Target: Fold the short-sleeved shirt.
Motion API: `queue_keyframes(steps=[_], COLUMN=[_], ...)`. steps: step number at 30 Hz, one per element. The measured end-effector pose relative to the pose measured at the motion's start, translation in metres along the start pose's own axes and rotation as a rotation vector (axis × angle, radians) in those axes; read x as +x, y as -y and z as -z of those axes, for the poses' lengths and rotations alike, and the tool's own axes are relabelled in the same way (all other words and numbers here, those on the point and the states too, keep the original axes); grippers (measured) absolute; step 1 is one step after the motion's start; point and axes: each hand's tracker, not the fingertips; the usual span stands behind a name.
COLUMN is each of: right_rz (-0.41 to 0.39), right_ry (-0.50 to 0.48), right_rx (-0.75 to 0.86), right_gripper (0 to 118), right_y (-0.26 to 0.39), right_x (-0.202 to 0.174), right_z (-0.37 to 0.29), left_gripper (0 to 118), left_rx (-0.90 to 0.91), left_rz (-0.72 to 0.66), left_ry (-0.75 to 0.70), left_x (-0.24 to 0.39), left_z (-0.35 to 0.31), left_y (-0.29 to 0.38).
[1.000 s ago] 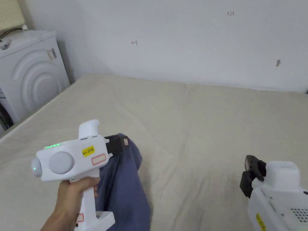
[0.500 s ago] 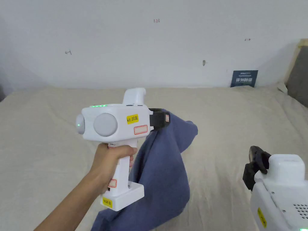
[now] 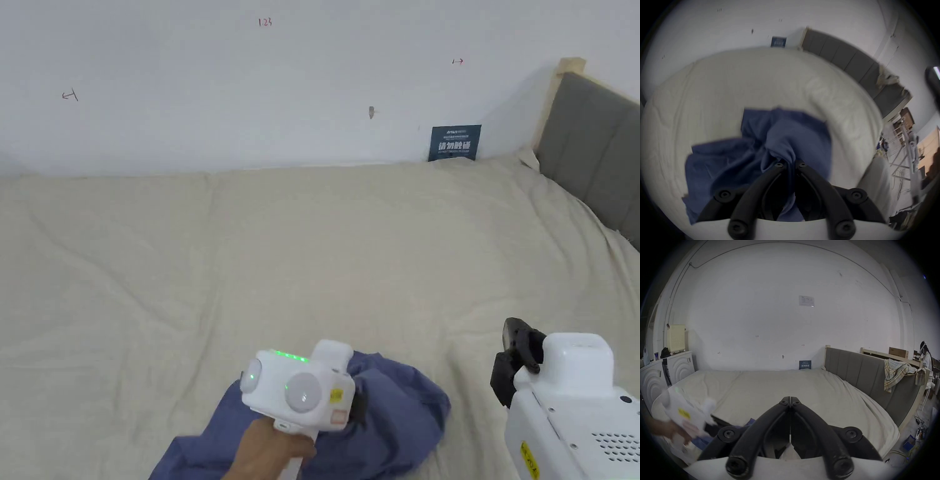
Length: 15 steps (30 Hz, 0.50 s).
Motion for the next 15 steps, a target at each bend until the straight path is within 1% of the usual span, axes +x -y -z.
queue_keyframes(steps=[3, 5, 6, 7, 8, 9, 10, 11, 15], right_rz=[0.008, 0.004, 0.0, -0.004, -0.009, -0.012, -0.013, -0.014, -0.013], right_ry=[-0.005, -0.008, -0.008, -0.009, -0.009, -0.009, -0.008, -0.006, -0.004], right_rx=[-0.022, -0.03, -0.031, -0.029, -0.027, -0.025, -0.02, -0.017, 0.011], right_gripper=[0, 0, 0, 0, 0, 0, 0, 0, 0], right_y=[0.006, 0.006, 0.006, 0.006, 0.006, 0.005, 0.004, 0.002, -0.008], right_x=[-0.001, -0.001, -0.001, -0.001, -0.001, 0.0, 0.0, 0.0, -0.002], right_z=[0.004, 0.004, 0.003, 0.003, 0.002, 0.001, 0.0, -0.001, -0.006], left_gripper=[8, 9, 12, 21, 44, 83, 100, 101, 101], left_rx=[-0.086, -0.098, -0.09, -0.075, -0.042, -0.017, 0.012, 0.043, 0.243], left_rz=[-0.062, -0.078, -0.087, -0.105, -0.136, -0.15, -0.158, -0.16, -0.129], left_ry=[-0.033, -0.072, -0.067, -0.057, -0.045, -0.03, -0.018, -0.013, -0.028], left_x=[-0.001, 0.001, 0.001, 0.001, 0.001, 0.001, 0.001, 0.002, 0.007], left_z=[0.035, 0.044, 0.043, 0.037, 0.03, 0.022, 0.013, 0.001, -0.067], left_y=[0.021, 0.03, 0.031, 0.03, 0.028, 0.027, 0.025, 0.022, 0.01])
